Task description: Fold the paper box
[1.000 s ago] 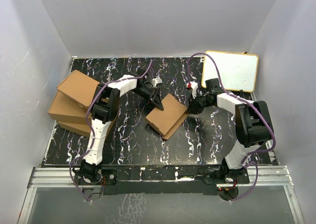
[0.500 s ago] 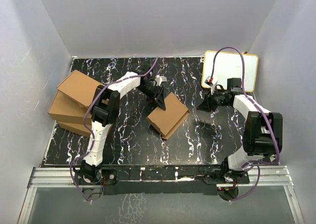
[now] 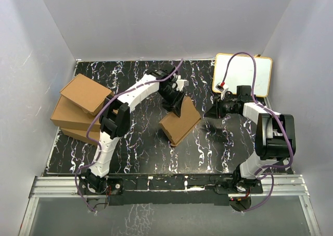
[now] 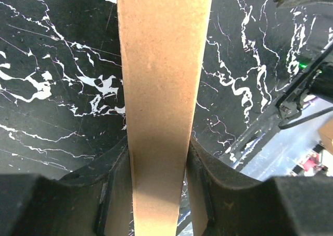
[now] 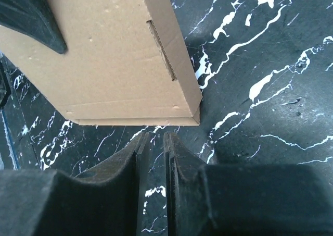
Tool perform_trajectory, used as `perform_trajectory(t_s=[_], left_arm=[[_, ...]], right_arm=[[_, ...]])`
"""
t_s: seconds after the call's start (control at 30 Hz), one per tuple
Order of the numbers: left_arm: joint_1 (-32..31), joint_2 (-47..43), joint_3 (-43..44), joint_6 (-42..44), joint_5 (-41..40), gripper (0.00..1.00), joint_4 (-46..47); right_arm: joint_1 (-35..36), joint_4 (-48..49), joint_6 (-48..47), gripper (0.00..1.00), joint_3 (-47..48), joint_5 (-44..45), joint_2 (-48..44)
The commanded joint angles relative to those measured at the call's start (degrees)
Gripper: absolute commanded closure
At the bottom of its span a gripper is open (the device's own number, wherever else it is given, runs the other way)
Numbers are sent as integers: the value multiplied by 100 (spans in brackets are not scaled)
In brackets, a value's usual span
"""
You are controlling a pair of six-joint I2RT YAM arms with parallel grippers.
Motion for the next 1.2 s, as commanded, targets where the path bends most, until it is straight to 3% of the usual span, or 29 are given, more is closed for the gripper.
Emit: perform_trajectory(t_s=[0.0,0.17,0.4,0.57,0.73,0.83,1.07,1.17], left_arm=[[-165,-101,-139,83,-1506,100,-358],[108,-416,-871,-378,-1056,100,354],[673,-1466,-2923,-1601,-353,100,2261],[731,-1822,-3716,-2336,-348,100,2901],[759,-1973,-4084,-2610,-334,100,3209],[806,-2042,-4265,-2743,-310,100,3377],[905,-2140,-4758,-2992,-133,100,3877],[946,-2159,-4874,-3017,-108,100,3955]], right_arm=[[-10,257,-179,76,-76,-458,-332],[-5,-38,-1269,70,-250,-732,-913],[20,-953,-3181,52,-555,-1428,-1518],[309,-2689,-6294,31,-730,-1929,-1624],[972,-3241,-8276,30,-882,-1653,-1535],[1449,-2762,-8380,32,-1109,-1216,-1614],[2884,-286,-6622,46,-1931,-222,-2358],[3312,-14,-6415,55,-1875,180,-2126]])
